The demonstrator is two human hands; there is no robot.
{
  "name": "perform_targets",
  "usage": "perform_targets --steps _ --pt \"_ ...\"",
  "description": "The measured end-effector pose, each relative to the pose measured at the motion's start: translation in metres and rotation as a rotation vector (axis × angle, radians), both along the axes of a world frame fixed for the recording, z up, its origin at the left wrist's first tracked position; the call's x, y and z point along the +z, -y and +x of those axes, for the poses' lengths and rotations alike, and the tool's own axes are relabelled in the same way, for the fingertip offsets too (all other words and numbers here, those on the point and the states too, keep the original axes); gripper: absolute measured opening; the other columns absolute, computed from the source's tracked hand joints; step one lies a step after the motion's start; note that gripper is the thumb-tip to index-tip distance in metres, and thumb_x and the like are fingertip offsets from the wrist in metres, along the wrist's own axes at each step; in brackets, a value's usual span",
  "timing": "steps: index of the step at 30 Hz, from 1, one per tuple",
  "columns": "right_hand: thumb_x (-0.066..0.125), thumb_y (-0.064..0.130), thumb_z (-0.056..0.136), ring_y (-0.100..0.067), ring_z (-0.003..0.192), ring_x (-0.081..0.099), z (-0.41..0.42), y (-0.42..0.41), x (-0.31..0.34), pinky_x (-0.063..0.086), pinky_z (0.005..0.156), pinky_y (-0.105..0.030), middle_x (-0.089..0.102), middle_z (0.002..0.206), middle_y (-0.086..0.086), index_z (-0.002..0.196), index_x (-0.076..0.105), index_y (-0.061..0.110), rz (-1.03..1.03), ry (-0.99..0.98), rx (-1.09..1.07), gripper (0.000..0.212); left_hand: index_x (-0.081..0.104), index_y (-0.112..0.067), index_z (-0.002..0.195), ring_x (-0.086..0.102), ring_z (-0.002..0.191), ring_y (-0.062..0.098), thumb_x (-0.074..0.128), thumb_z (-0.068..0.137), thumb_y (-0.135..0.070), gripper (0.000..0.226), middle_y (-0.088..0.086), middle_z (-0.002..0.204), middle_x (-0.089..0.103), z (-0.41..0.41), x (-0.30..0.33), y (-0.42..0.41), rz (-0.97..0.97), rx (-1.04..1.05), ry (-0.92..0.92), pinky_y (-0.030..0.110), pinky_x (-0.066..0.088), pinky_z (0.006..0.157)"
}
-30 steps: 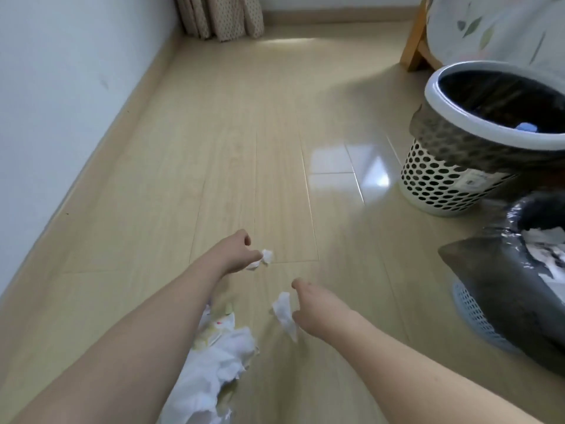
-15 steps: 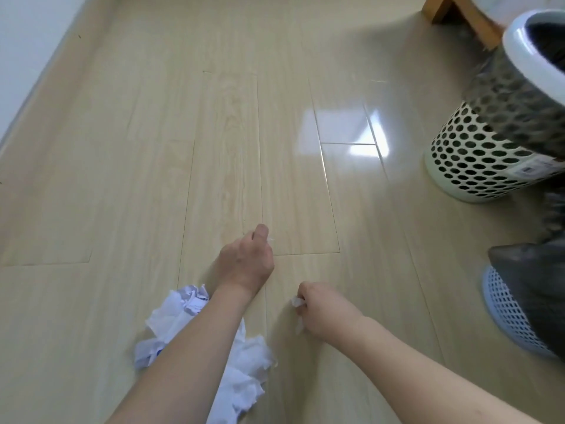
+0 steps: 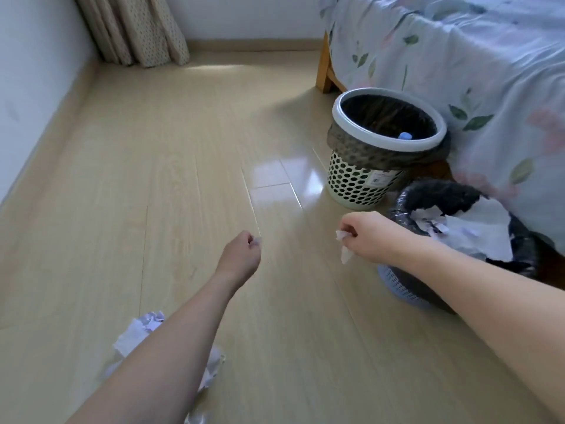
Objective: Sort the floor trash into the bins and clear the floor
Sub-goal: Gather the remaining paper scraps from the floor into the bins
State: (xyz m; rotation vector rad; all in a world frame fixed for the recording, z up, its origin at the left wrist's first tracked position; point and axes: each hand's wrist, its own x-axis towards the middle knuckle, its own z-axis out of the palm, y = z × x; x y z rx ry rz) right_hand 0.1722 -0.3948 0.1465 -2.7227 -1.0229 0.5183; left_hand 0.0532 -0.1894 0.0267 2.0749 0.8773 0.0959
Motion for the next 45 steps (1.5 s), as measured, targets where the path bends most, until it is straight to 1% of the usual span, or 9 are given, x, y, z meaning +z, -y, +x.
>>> perform_targets --steps 5,9,15,18,22,28,32,37,45 --pt "0.053 0.025 0.095 -0.014 0.074 0.059 0.062 0.088 0.056 0.045 0.06 -0.024 0.064 0.089 0.0 0.091 0.063 0.017 0.107 0.065 -0.168 0.013 0.056 -0.005 0.088 0.049 0.067 0.021 0.046 0.094 -0.024 0.022 0.01 0.08 0.062 0.071 0.102 0.094 0.046 -0.255 0.154 0.029 0.038 0.058" --pt "0.05 0.026 0.097 -0.025 0.09 0.062 0.115 0.152 0.069 0.051 0.079 -0.033 0.067 0.1 -0.008 0.098 0.064 0.013 0.069 0.088 -0.304 0.019 0.052 -0.016 0.076 0.05 0.068 0.018 0.047 0.092 -0.018 0.017 0.001 0.072 0.055 0.123 0.156 0.168 0.16 -0.396 0.189 0.028 0.038 0.057" --pt "0.047 0.017 0.095 -0.03 0.105 0.059 0.153 0.205 0.033 0.046 0.091 -0.033 0.064 0.118 -0.015 0.111 0.064 0.005 0.046 0.06 -0.336 0.026 0.062 -0.015 0.089 0.059 0.076 0.02 0.045 0.089 -0.014 0.017 -0.001 0.079 0.061 0.193 0.16 0.267 0.25 -0.511 -0.018 0.03 0.048 0.062" --pt "0.045 0.01 0.094 -0.032 0.096 0.055 0.162 0.207 0.002 0.046 0.091 -0.037 0.06 0.122 -0.02 0.118 0.06 0.002 0.077 -0.102 -0.375 0.029 0.059 -0.015 0.092 0.061 0.084 0.023 0.045 0.092 -0.02 0.015 0.002 0.09 0.065 0.218 0.129 0.293 0.346 -0.511 -0.161 0.036 0.051 0.069" --pt "0.046 0.014 0.096 -0.032 0.118 0.056 0.167 0.2 -0.035 0.046 0.091 -0.035 0.059 0.127 -0.015 0.125 0.058 0.005 0.08 -0.266 -0.409 0.032 0.059 -0.017 0.12 0.065 0.099 0.025 0.049 0.094 -0.029 0.03 0.007 0.116 0.066 0.232 0.106 0.304 0.417 -0.622 -0.424 0.036 0.055 0.086" --pt "0.049 0.022 0.09 -0.032 0.118 0.052 0.187 0.181 -0.03 0.046 0.098 -0.042 0.052 0.134 -0.011 0.137 0.048 0.008 -0.235 -0.361 -0.322 0.05 0.06 -0.017 0.11 0.06 0.092 0.022 0.053 0.086 -0.018 0.025 0.002 0.102 0.064 0.244 0.132 0.277 0.487 -0.548 -0.293 0.036 0.054 0.081" --pt "0.051 0.015 0.093 -0.033 0.113 0.055 0.198 0.178 0.01 0.048 0.094 -0.039 0.056 0.125 -0.016 0.126 0.055 0.005 -0.123 -0.214 -0.33 0.035 0.059 -0.015 0.114 0.058 0.092 0.021 0.05 0.089 -0.014 0.027 0.005 0.105 0.061 0.223 0.152 0.234 0.473 -0.442 -0.246 0.028 0.047 0.073" --pt "0.054 0.011 0.089 -0.027 0.1 0.059 0.159 0.13 0.051 0.053 0.089 -0.038 0.059 0.105 -0.008 0.114 0.057 0.011 0.1 0.011 -0.248 0.026 0.061 -0.018 0.119 0.059 0.105 0.022 0.046 0.089 -0.016 0.034 0.005 0.121 0.062 0.162 0.164 0.153 0.474 -0.319 -0.249 0.029 0.048 0.085" --pt "0.048 0.012 0.089 -0.024 0.116 0.053 -0.018 -0.044 0.011 0.044 0.091 -0.029 0.054 0.128 -0.005 0.125 0.054 0.017 0.098 -0.172 0.143 0.037 0.067 -0.015 0.11 0.059 0.096 0.019 0.051 0.087 -0.012 0.028 0.004 0.112 0.065 -0.035 0.125 -0.017 0.311 -0.149 -0.415 0.026 0.047 0.082"
